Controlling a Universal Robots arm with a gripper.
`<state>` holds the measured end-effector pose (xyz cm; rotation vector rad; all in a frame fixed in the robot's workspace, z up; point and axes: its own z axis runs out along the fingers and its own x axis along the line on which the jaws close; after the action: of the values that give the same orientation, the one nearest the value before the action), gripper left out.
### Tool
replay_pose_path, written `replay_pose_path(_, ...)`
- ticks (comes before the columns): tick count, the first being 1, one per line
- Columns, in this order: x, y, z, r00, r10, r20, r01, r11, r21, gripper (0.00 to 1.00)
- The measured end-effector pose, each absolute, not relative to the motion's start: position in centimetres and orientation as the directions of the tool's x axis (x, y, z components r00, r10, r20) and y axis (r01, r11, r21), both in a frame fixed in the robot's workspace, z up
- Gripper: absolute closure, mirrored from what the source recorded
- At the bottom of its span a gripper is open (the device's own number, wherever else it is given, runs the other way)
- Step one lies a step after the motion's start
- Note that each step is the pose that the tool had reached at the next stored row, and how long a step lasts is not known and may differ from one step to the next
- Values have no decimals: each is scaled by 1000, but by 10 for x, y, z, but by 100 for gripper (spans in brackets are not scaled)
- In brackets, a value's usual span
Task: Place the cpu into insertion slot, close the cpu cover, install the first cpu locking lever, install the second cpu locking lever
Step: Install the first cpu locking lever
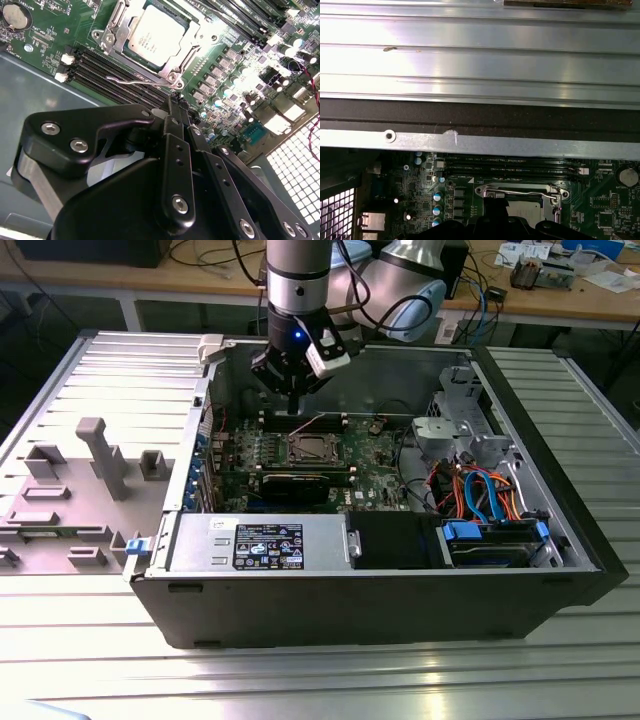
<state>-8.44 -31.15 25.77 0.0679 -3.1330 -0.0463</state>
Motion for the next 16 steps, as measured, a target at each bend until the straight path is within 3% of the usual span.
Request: replay_pose_path(16,-84,-311,255,-999,-36,7,-35,999,39,89)
